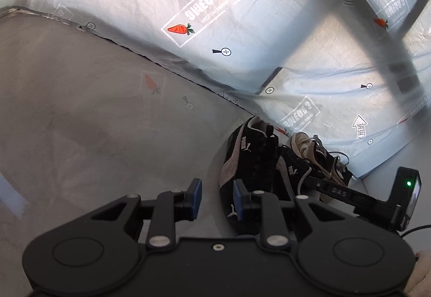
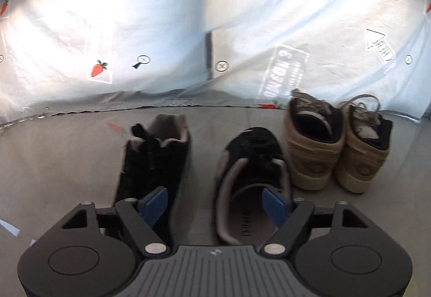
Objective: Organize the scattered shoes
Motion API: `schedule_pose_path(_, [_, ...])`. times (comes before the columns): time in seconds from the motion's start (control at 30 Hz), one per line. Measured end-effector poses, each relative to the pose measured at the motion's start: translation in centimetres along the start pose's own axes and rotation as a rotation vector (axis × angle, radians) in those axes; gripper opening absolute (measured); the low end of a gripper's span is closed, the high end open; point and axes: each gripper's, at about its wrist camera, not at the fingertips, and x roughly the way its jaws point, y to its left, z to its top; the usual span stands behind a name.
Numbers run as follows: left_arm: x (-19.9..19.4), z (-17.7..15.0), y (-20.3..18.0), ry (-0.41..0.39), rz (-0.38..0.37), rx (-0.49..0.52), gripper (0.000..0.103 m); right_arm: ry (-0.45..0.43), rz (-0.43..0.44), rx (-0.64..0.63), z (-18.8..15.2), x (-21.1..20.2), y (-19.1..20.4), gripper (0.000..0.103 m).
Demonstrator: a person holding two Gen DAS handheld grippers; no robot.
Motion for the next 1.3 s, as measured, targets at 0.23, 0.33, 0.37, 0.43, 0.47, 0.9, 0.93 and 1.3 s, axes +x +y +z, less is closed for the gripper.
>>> schedule_pose_path(0.23, [-0.6, -1.3, -1.1, 0.001, 0.033, -0.013, 0.025, 0.133, 0.067, 0.213, -1.5, 2.6, -6.9, 0.029])
schedule_pose_path(0.33, [-0.6, -1.6, -1.4, -0.001, 0.038, -0.022, 0.025, 0.146, 0.064, 0.155, -1.2, 3.5, -5.7, 0.030])
schedule_pose_path(0.37, [-0.4, -1.7, -1.5, 0.003, 0.037, -0.028, 0.025, 0.152, 0.056, 0.147, -1.2, 3.6, -5.2, 0.030])
schedule_pose_path(0.43, [0.0, -1.7, -1.7, 0.010, 0.034, -0.033, 0.025, 0.174, 0.056, 0.192, -1.0, 3.8, -4.8, 0.030])
schedule_pose_path(0.47, [0.2, -1.7, -1.9, 0.013, 0.033, -0.033, 0.025, 0.189, 0.069, 0.210, -0.9, 3.9, -4.5, 0.030])
schedule_pose_path(0.9, [2.3, -0.8, -2.8, 0.033, 0.009, -0.010, 0.025, 0.270, 0.260, 0.210, 0.5, 5.9, 1.9, 0.032])
schedule_pose_path(0.93, [2.4, -0.7, -2.6, 0.033, 0.009, -0.015, 0.025, 0.272, 0.278, 0.197, 0.6, 6.2, 2.7, 0.032])
schedule_pose_path(1.3, [2.6, 0.1, -1.1, 0.023, 0.049, 0.020, 0.025, 0.216, 0.462, -0.047, 2.3, 6.6, 2.3, 0.082])
